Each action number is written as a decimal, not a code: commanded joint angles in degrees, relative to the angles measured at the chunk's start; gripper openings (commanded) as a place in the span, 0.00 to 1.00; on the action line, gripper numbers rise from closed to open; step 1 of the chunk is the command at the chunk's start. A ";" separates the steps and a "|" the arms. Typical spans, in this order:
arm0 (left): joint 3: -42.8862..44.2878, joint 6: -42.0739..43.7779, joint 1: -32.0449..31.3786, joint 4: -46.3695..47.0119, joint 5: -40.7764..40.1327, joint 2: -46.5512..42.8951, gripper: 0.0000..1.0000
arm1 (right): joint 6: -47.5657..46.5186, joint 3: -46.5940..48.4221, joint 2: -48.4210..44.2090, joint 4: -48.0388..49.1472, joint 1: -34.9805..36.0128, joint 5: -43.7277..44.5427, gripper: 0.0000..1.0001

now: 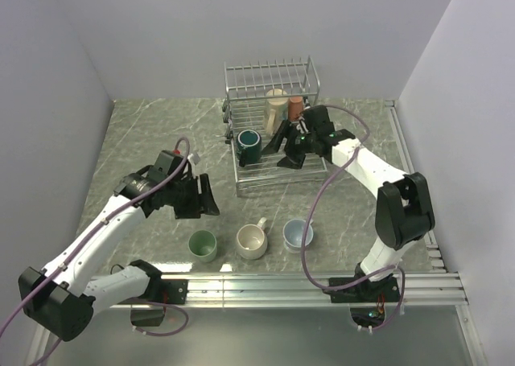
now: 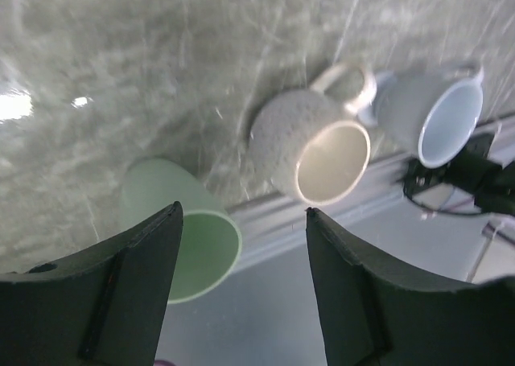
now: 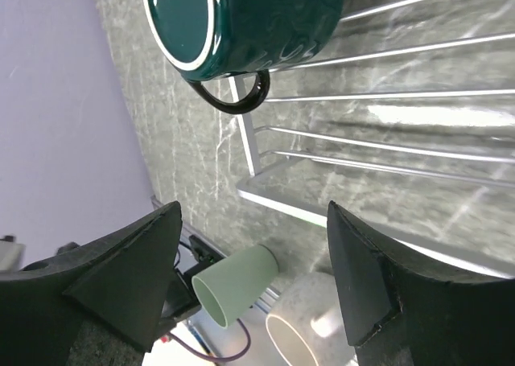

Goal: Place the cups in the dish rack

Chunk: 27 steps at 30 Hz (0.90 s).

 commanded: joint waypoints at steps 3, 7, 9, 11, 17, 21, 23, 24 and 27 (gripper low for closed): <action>0.44 -0.71 -4.91 -2.74 3.47 -0.22 0.68 | -3.77 -1.00 -3.01 -4.60 -1.91 2.41 0.80; 0.26 -1.77 -7.64 -3.10 2.59 1.44 0.66 | -3.69 -1.53 -2.84 -4.96 -2.27 2.50 0.80; 1.13 -3.17 -8.52 -4.84 1.54 2.14 0.66 | -3.69 -1.62 -3.18 -5.30 -2.27 2.94 0.79; 1.31 -3.44 -8.79 -5.64 1.01 2.59 0.65 | -3.78 -1.71 -3.27 -5.39 -2.26 3.12 0.80; -2.62 -4.66 -11.07 -3.64 -0.65 4.69 0.62 | -3.43 -3.20 -3.19 -5.05 -2.35 2.94 0.79; -5.36 -7.39 -13.53 -1.44 -5.57 6.01 0.59 | -3.43 -3.47 -3.54 -5.22 -2.35 3.03 0.79; -6.06 -8.36 -14.24 -0.73 -7.69 7.51 0.55 | -3.69 -3.29 -3.54 -5.66 -2.44 3.47 0.79; -6.15 -8.79 -14.33 -0.38 -9.00 8.21 0.54 | -3.86 -3.20 -3.54 -6.09 -2.44 3.56 0.79; -5.37 -9.15 -15.99 0.06 -11.02 11.11 0.44 | -4.30 -2.68 -3.45 -6.88 -2.35 3.82 0.79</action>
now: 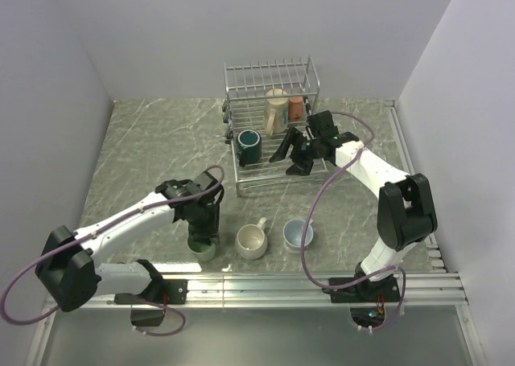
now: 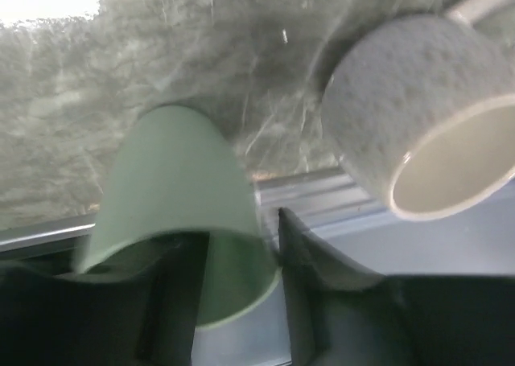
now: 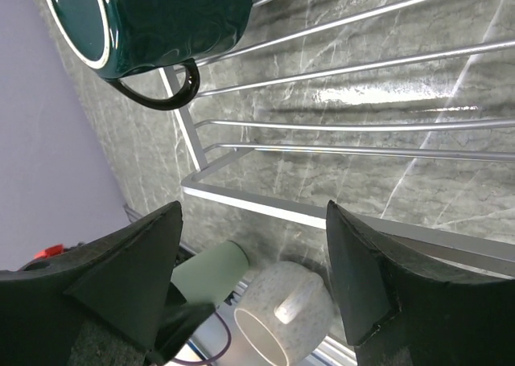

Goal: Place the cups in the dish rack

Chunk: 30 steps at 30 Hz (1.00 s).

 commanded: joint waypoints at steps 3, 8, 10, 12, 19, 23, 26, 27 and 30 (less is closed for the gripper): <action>2.14 -1.83 -3.65 2.07 -7.00 4.11 0.08 | -1.79 1.26 -1.81 -2.63 -0.23 1.31 0.79; 10.80 0.09 -4.19 -4.05 -11.47 4.38 0.00 | -2.32 4.16 -1.72 -3.51 -0.41 0.96 0.79; 15.91 1.24 -3.40 -6.97 -14.02 3.50 0.00 | -2.41 4.69 -2.77 -2.81 -0.50 -0.97 0.81; 22.68 4.22 0.79 -7.69 -12.91 2.36 0.00 | 0.12 3.73 -4.78 1.65 -1.02 -4.30 0.85; 24.57 3.90 20.67 18.63 21.69 -9.05 0.00 | 19.72 -1.81 -9.01 26.79 -0.94 -20.57 1.00; 21.05 0.91 23.31 29.12 33.22 -10.12 0.00 | 28.69 -0.06 -7.97 39.80 0.91 -24.96 1.00; 17.79 -6.62 26.39 43.61 42.73 -10.04 0.00 | 32.91 1.70 -4.89 45.34 3.80 -26.99 1.00; 17.61 -7.71 26.40 45.12 43.35 -9.43 0.00 | 36.23 1.88 -3.67 49.62 4.94 -27.43 1.00; 17.00 -10.35 26.48 49.78 43.80 -8.02 0.00 | 42.39 2.32 -1.99 56.93 6.00 -27.08 1.00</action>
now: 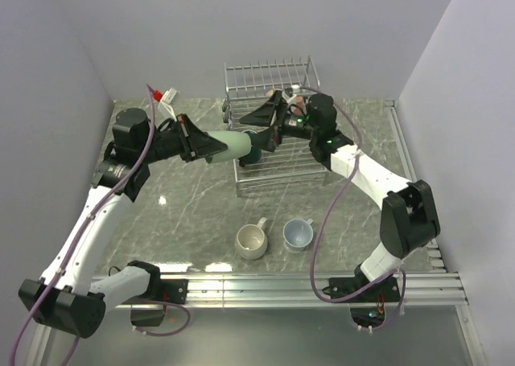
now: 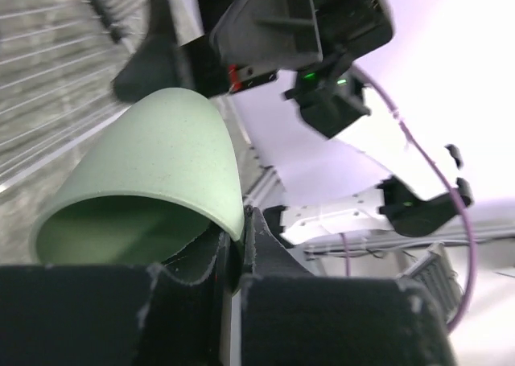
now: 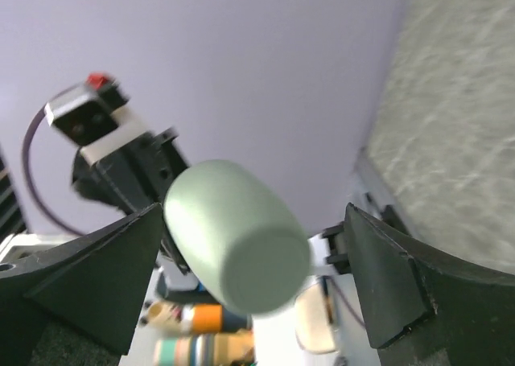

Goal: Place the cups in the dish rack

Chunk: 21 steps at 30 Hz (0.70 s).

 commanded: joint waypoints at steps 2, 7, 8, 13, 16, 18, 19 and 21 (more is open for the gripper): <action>-2.96 -9.25 0.67 20.21 8.06 0.42 0.00 | 9.98 3.09 2.67 13.29 2.58 -3.04 1.00; -7.27 -16.48 1.46 31.42 7.27 -0.19 0.00 | 12.26 1.25 3.29 15.74 3.46 -3.74 1.00; -7.37 -16.49 1.55 31.60 6.05 -0.46 0.00 | 13.31 0.55 3.29 18.71 3.46 -3.83 1.00; -9.64 -17.89 2.34 33.62 4.02 -1.16 0.00 | 19.82 -4.02 2.76 26.20 3.46 -3.66 1.00; -10.00 -17.46 2.78 33.01 3.32 -1.51 0.00 | 24.21 -5.87 2.94 32.87 3.37 -3.39 0.99; -9.92 -17.46 2.87 32.83 3.40 -1.34 0.00 | 27.03 -6.75 3.20 36.83 3.55 -3.22 0.94; -9.92 -17.37 2.87 32.65 3.32 -1.25 0.00 | 27.64 -6.84 3.29 37.54 3.55 -3.22 0.91; -9.57 -16.67 2.87 31.69 2.88 -1.16 0.00 | 28.17 -6.93 3.11 38.51 3.46 -3.57 0.81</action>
